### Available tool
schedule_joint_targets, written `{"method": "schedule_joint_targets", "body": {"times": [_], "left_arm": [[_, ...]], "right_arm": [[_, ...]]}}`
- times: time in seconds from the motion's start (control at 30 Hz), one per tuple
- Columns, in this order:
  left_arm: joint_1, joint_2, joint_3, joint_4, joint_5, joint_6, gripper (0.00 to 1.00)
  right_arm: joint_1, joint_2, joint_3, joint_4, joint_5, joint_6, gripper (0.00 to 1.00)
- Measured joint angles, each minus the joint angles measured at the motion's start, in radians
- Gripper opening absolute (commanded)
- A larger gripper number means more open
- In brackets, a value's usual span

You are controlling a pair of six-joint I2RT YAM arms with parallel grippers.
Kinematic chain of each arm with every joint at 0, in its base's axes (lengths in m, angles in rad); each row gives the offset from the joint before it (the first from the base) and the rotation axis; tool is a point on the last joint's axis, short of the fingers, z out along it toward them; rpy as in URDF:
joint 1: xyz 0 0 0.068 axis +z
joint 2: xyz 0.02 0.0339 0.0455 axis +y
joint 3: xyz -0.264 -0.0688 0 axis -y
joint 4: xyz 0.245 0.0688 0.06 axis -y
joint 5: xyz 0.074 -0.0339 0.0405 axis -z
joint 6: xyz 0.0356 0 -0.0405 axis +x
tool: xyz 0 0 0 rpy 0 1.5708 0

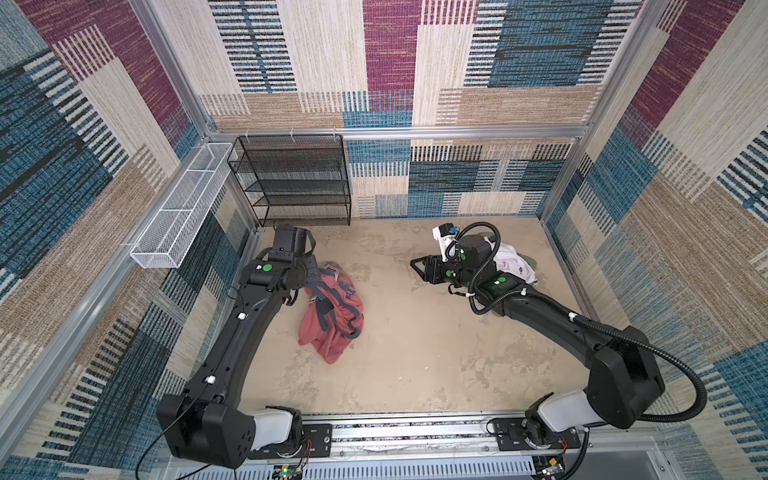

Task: Pick out a specific cloth from the pile

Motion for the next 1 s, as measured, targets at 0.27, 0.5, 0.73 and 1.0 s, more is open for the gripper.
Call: {"method": "schedule_joint_targets", "body": {"times": [0.27,0.5,0.73,1.0], "left_arm": [[0.066,0.214,-0.047,0.138,0.082,0.010,0.00],[0.067,0.349,-0.083,0.203,0.149,0.006,0.00],[0.068,0.360,-0.150,0.239,0.160,-0.021,0.00],[0.069,0.241,-0.185,0.236,0.143,-0.024,0.22]], "right_arm": [[-0.016,0.019,0.009,0.000,0.008,-0.008,0.53],[-0.033,0.019,0.012,-0.001,0.010,-0.011,0.53],[-0.041,0.010,0.008,-0.002,0.011,-0.011,0.53],[-0.043,-0.008,0.006,-0.009,0.011,-0.011,0.53]]}}
